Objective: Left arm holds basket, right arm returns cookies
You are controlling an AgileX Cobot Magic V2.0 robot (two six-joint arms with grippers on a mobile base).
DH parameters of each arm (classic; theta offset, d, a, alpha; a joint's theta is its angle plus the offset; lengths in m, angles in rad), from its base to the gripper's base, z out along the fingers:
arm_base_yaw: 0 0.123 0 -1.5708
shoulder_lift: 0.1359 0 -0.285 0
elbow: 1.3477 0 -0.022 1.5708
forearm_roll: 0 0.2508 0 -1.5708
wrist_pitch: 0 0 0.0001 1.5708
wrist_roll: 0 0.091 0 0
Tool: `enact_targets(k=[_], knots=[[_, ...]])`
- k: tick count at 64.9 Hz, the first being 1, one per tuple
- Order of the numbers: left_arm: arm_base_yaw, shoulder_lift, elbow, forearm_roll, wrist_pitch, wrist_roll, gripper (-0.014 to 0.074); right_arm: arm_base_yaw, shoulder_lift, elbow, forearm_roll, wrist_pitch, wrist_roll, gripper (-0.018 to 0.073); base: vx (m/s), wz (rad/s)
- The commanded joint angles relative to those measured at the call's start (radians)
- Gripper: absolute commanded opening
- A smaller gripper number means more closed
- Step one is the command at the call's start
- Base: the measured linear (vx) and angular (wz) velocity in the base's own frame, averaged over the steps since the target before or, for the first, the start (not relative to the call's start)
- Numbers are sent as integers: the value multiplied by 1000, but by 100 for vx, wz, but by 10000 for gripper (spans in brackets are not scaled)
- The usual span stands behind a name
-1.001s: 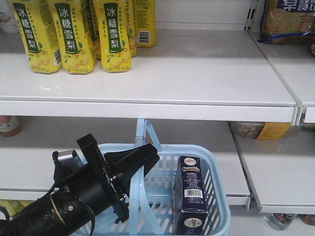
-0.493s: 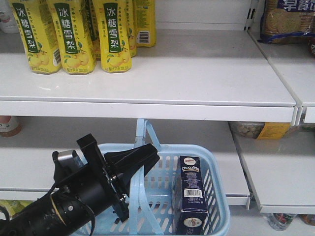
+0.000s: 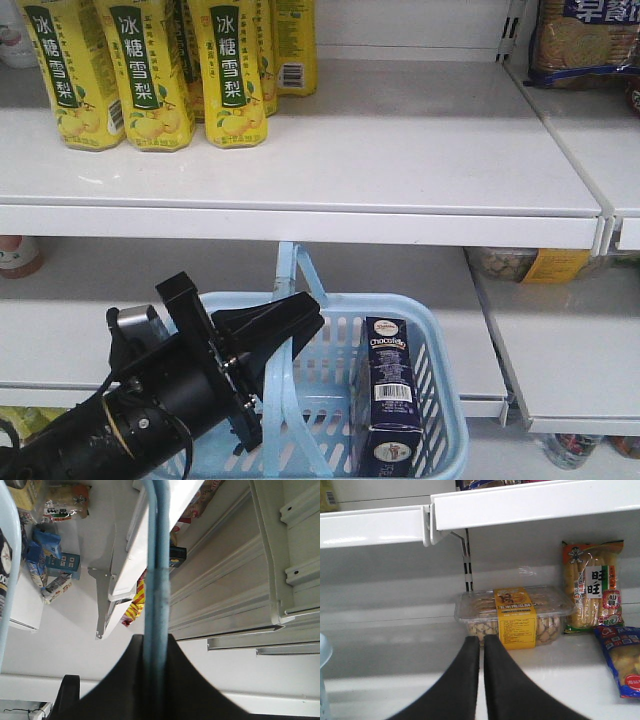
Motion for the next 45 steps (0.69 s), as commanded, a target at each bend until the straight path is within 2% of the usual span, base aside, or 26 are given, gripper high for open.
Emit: enact_targets(k=[1, 30, 35, 45], knots=[[-6, -35, -29, -18, -310, 3, -3, -6, -13, 17, -10, -69, -9, -6, 0, 0], [-6, -35, -29, -20, -309, 3, -3, -6, -13, 17, -11, -70, -9, -6, 0, 0], [-6, -35, -29, -48, -304, 3, -3, -6, -13, 17, -10, -80, -7, -6, 0, 0], [-6, -35, -29, -53, -304, 3, -3, -6, -13, 18, 38, -103, -6, -6, 0, 0]])
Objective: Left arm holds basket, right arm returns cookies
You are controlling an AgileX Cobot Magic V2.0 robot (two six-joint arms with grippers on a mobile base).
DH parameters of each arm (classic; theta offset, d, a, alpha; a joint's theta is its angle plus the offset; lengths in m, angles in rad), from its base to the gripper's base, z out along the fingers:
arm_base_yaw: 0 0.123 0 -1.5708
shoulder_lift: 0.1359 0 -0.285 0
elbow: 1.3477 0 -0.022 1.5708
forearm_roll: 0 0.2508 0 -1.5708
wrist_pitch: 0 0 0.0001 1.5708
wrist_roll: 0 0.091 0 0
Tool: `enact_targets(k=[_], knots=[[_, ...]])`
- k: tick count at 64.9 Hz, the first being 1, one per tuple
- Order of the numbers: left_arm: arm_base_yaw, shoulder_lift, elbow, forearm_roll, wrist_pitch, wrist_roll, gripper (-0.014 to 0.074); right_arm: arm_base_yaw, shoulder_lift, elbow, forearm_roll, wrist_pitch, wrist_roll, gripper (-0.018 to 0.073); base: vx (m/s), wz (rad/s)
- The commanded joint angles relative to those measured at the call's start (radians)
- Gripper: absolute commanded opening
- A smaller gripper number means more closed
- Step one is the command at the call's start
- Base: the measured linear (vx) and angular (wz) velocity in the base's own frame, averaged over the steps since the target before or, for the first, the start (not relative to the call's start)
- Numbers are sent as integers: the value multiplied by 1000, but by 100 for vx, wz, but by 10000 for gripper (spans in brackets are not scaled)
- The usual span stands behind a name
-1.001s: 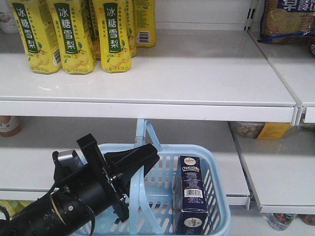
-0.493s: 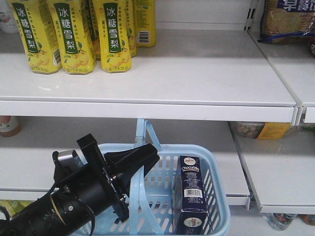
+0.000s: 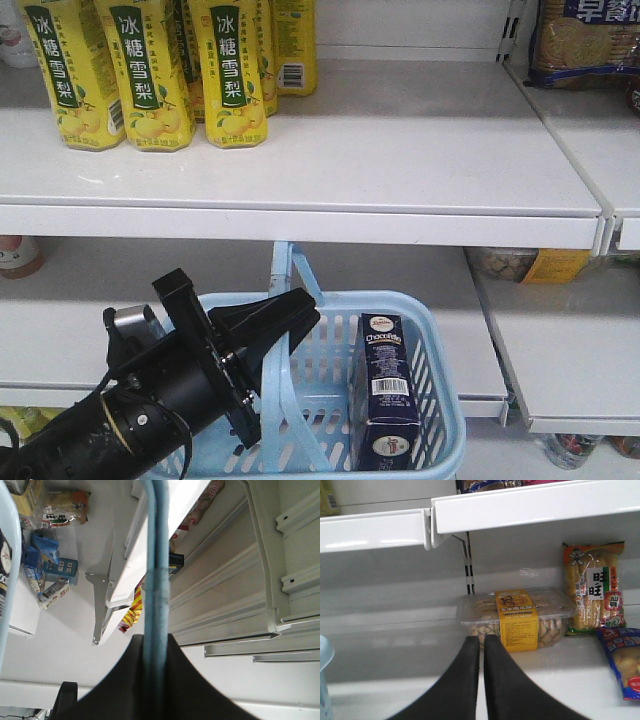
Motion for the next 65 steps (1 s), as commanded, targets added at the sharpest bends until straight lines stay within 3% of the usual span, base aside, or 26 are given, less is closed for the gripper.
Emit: enact_targets(k=[1, 32, 65], knots=[[-6, -35, -29, -25, -304, 3, -3, -6, -13, 18, 23, -94, -6, -6, 0, 0], [-6, -35, -29, -25, -304, 3, -3, -6, -13, -21, 42, -238, -6, -6, 0, 0], [-6, -35, -29, -25, -304, 3, -3, -6, 164, -405, 28, -239, -6, -6, 0, 0]])
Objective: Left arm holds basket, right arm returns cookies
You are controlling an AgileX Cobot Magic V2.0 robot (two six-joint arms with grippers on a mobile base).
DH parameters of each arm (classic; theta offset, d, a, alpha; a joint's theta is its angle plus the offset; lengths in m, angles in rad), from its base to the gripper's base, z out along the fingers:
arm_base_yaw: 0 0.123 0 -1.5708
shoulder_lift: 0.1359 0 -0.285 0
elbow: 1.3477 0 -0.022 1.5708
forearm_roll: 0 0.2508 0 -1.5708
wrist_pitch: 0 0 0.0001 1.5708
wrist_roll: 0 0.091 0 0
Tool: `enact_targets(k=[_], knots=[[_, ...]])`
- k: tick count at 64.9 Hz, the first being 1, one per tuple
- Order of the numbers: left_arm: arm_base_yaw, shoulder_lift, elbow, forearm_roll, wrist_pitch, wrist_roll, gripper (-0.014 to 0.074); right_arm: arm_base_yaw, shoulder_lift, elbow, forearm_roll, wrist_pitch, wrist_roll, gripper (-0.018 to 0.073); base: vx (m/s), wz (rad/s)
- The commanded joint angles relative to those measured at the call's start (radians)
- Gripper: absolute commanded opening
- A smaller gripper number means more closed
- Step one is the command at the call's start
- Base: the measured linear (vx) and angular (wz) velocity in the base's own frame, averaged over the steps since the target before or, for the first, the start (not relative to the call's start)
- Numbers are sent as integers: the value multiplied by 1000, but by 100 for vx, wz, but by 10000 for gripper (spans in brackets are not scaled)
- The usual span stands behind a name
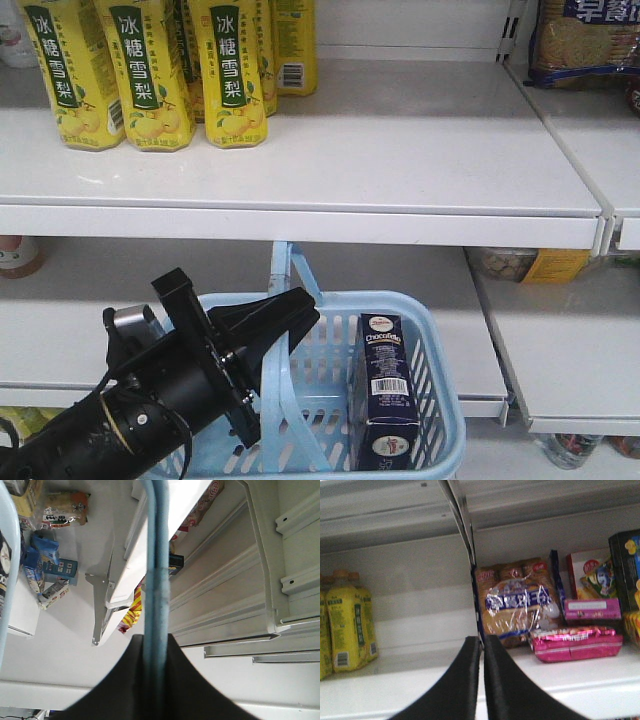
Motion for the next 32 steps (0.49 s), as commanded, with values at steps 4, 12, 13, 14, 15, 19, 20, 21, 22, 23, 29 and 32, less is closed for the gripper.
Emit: enact_targets(k=[4, 12, 13, 14, 15, 19, 20, 21, 22, 23, 29, 32], knots=[[-6, -35, -29, -22, -304, 3, -3, -6, 110, -168, -22, -73, -6, -3, 0, 0], [-6, -35, -29, -22, -304, 3, -3, -6, 202, -321, -28, -7, -7, 1, 0, 0], [-6, -35, -29, -22, -304, 3, -3, -6, 213, -340, -34, 13, -7, 3, 0, 0], [-6, -35, -29, -22, -304, 3, -3, -6, 224, -360, -34, 27, -7, 4, 0, 0], [-6, -35, -29, -22, -304, 3, -3, -6, 241, -379, -34, 42, -8, 6, 0, 0], [-6, -35, -29, -22, -304, 3, -3, -4, 290, -473, -34, 108, -15, 14, 0, 0], [-6, -35, -29, -22, -304, 3, -3, -2, 301, -490, -40, 120, -15, 17, 0, 0], [-6, -35, -29, -22, -304, 3, -3, 2, 318, -515, -45, 137, -17, 21, 0, 0], [-6, -35, -29, -22, -304, 3, -3, 5, 329, -532, -49, 148, -18, 25, 0, 0], [-6, -35, -29, -22, -304, 3, -3, 8, 339, -547, -52, 157, -18, 29, 0, 0], [-6, -35, -29, -22, -304, 3, -3, 35, 413, -638, -67, 198, -18, 72, 0, 0], [-6, -35, -29, -22, -304, 3, -3, 48, 441, -671, -67, 218, -18, 101, 0, 0]])
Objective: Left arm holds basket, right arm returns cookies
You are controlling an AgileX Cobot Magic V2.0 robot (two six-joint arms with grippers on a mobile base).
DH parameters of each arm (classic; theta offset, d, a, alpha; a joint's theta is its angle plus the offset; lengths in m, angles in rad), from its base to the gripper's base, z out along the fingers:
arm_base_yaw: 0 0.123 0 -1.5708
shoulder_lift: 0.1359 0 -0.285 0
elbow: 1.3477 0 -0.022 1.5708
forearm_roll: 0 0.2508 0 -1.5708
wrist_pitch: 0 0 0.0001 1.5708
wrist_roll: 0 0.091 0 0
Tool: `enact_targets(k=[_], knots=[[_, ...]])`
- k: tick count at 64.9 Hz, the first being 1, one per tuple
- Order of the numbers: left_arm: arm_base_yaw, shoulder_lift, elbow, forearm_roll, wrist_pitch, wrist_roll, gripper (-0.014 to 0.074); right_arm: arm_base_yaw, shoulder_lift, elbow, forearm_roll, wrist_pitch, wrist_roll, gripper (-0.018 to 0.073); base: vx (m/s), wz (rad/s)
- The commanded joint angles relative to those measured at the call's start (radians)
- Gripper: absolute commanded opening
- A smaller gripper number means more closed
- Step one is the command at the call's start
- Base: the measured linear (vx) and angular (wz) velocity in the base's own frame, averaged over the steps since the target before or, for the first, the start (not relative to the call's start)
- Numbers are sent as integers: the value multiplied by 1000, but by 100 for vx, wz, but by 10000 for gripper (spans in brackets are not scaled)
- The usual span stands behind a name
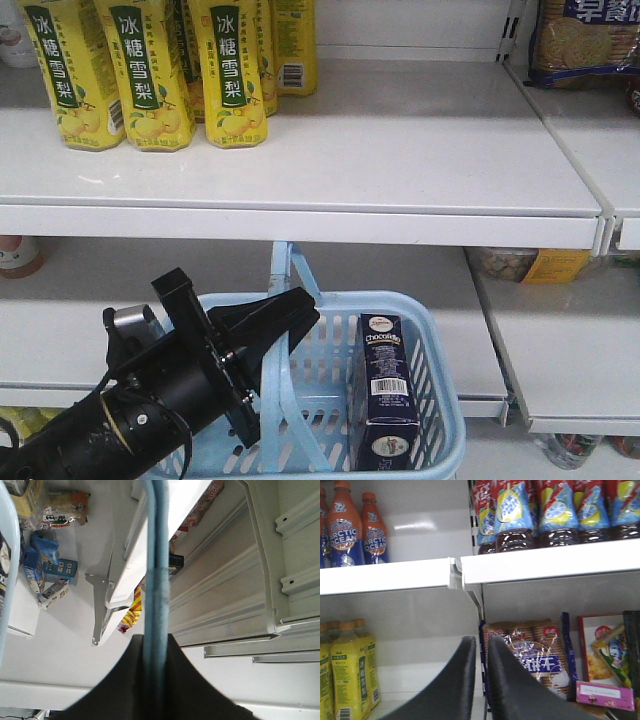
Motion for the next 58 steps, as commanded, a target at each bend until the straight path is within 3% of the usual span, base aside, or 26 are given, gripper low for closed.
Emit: enact_targets(k=[1, 19, 26, 35, 58], knots=[[-6, -35, -29, -22, -304, 3, -3, 22, 79, -96, -14, -7, -10, 112, 0, 0], [-6, -35, -29, -22, -304, 3, -3, 32, 214, -224, -7, 170, -1, 461, 0, 0], [-6, -35, -29, -22, -304, 3, -3, 32, 248, -232, 5, 228, 6, 559, 0, 0], [-6, -35, -29, -22, -304, 3, -3, 76, 284, -232, 28, 282, 6, 586, 0, 0], [-6, -35, -29, -22, -304, 3, -3, 364, 401, -232, 31, 459, 6, 580, 0, 0]])
